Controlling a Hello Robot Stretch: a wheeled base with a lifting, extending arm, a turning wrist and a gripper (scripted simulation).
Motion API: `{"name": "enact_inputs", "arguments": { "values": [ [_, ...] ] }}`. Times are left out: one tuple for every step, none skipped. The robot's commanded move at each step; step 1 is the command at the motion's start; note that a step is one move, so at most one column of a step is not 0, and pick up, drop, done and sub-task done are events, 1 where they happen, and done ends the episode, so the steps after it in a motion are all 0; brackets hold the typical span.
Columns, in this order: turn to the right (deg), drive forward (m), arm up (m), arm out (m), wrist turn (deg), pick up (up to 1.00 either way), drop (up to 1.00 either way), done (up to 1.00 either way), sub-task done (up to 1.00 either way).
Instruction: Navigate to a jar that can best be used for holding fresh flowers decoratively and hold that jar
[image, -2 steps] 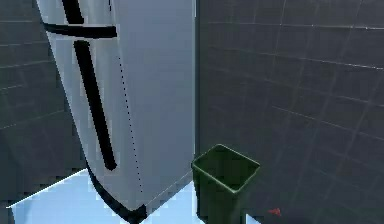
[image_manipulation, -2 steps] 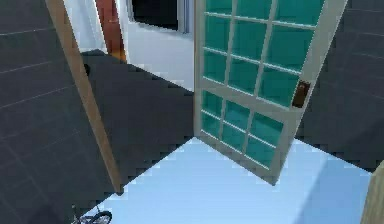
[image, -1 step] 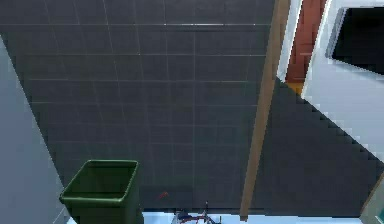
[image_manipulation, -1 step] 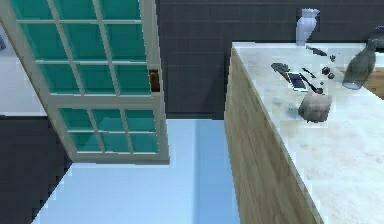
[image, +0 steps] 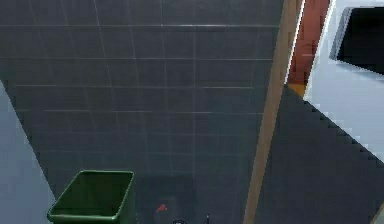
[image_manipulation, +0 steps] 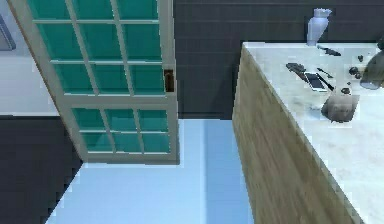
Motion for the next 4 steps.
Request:
{"name": "enact_inputs", "arguments": {
  "values": [
    [-45.0,0.0,0.0,0.0,0.0,0.0,0.0,0.0,0.0],
    [-15.0,0.0,0.0,0.0,0.0,0.0,0.0,0.0,0.0],
    [0.0,0.05,0.0,0.0,0.0,0.0,0.0,0.0,0.0],
    [-45.0,0.0,0.0,0.0,0.0,0.0,0.0,0.0,0.0]
  ]
}}
